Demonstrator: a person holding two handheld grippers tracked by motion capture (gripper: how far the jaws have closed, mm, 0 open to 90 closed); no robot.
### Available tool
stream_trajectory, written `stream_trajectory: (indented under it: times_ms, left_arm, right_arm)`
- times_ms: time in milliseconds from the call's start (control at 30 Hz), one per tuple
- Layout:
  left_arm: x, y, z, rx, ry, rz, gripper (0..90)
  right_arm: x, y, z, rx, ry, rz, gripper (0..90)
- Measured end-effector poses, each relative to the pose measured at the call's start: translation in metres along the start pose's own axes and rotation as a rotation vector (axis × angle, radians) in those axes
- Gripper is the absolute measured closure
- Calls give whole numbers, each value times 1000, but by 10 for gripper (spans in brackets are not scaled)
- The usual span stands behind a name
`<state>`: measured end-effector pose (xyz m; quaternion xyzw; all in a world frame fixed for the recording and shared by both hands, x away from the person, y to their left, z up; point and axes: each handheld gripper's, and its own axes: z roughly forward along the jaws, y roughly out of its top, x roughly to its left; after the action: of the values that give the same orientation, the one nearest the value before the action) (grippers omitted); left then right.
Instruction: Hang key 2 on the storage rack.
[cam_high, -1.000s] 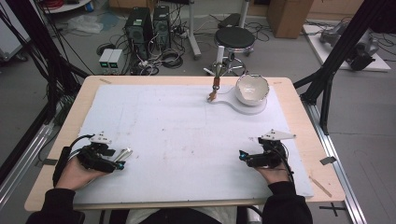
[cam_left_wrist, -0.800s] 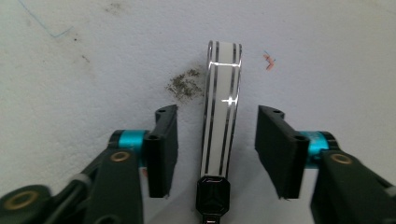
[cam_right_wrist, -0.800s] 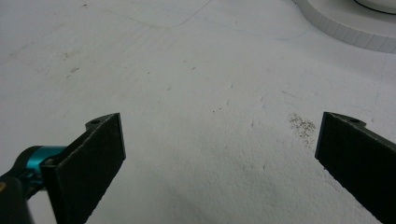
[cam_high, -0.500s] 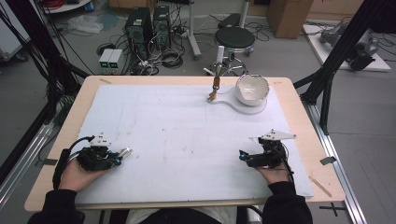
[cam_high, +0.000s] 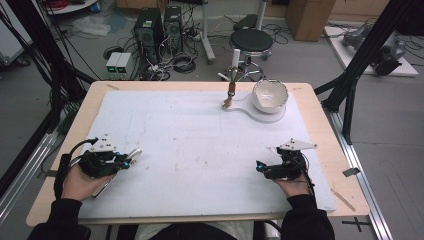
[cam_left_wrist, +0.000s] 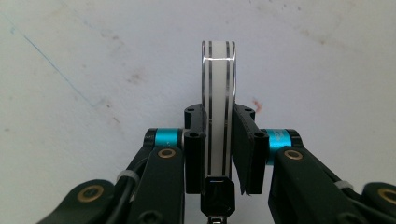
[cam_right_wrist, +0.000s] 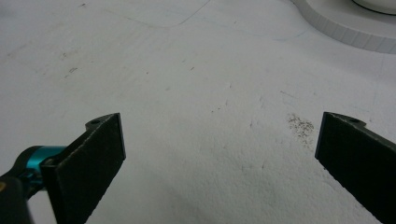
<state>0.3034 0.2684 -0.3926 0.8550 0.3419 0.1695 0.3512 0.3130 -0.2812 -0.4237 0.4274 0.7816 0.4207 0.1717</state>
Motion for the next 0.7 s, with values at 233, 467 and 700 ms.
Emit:
stream_trajectory:
  times_ms: [233,467,700]
  left_arm:
    - [3,24,-5,-45,-5,21,752]
    - [9,50,-6,-101,4,31,752]
    - [17,88,-4,-164,44,42,753]
  right_arm:
    - [0,0,0,2,-2,-1,7]
    - [0,0,0,3,-3,1,7]
    - [-1,0,1,1,-7,0,7]
